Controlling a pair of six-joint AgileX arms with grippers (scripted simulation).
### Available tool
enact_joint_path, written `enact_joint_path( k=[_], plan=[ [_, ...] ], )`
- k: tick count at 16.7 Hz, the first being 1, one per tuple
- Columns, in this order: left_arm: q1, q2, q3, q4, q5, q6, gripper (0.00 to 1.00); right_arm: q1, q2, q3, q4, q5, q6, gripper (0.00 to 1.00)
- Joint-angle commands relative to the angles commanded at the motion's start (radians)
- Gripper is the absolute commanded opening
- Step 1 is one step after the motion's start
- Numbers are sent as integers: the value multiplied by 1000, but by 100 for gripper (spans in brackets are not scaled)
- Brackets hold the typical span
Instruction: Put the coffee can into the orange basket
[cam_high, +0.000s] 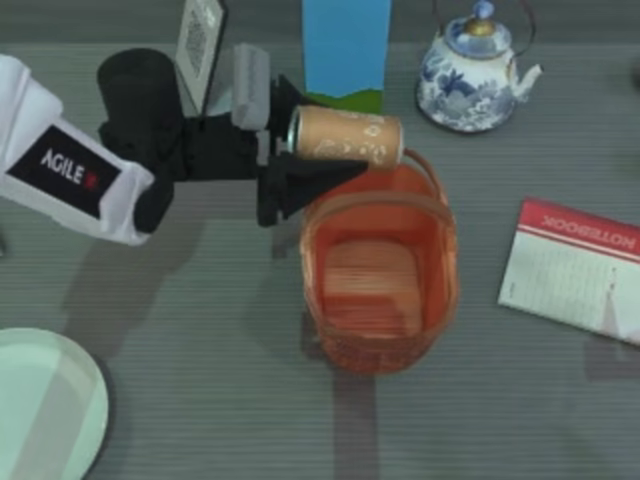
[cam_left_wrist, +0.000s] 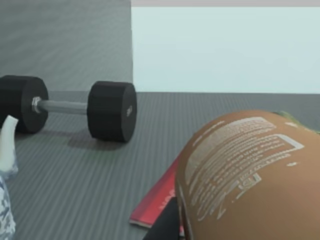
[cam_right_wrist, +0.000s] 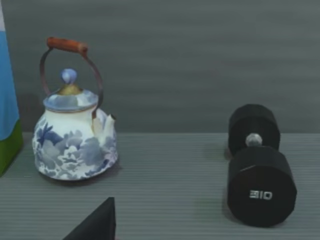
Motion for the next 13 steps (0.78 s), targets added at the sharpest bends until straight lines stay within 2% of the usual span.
enact_joint_path(
  k=[5, 13],
  plan=[
    [0, 0, 0, 0, 0, 0, 98, 0, 0, 0, 0, 0, 0, 100],
    [0, 0, 0, 0, 0, 0, 100, 0, 0, 0, 0, 0, 0, 100]
  ],
)
